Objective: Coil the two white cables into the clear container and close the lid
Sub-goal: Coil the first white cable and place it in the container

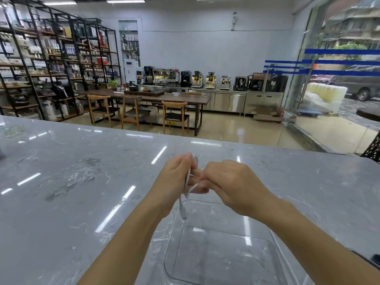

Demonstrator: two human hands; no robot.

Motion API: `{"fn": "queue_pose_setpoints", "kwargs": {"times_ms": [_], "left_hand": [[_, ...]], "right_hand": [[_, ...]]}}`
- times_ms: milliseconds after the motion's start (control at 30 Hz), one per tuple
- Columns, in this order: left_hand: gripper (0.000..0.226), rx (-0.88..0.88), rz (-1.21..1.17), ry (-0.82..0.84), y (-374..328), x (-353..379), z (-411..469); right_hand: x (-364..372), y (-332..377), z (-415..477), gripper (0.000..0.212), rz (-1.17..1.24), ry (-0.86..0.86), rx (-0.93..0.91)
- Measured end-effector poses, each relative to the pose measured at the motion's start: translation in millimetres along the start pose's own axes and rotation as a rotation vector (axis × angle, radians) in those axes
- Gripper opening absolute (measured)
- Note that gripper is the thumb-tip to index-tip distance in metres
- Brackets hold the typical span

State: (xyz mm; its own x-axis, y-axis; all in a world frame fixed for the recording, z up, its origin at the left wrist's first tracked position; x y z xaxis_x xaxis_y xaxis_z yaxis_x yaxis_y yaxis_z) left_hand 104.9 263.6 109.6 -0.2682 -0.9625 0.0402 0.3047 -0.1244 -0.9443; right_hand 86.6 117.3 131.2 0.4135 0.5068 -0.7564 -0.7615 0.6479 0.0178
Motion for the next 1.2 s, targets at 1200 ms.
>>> {"fn": "queue_pose_setpoints", "kwargs": {"times_ms": [1200], "left_hand": [[0.039,-0.256,-0.25,-0.166,32.0,-16.9,24.7]], "right_hand": [[6.6,-46.4,-36.8,0.01,0.907,0.518,0.791]]}}
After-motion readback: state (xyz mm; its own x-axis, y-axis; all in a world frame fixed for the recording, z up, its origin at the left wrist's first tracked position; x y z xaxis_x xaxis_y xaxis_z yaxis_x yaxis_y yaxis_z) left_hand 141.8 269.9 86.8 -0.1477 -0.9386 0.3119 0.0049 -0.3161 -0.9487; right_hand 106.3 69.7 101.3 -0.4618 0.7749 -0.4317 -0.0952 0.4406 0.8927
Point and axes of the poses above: each hand's wrist, its own z-axis towards the middle knuckle, its own x-axis out of the palm, y = z × x, the point moved 1 cm from there along z, towards the middle knuckle, and after that the axes turned 6 degrees about x, right-handed, at the moved point
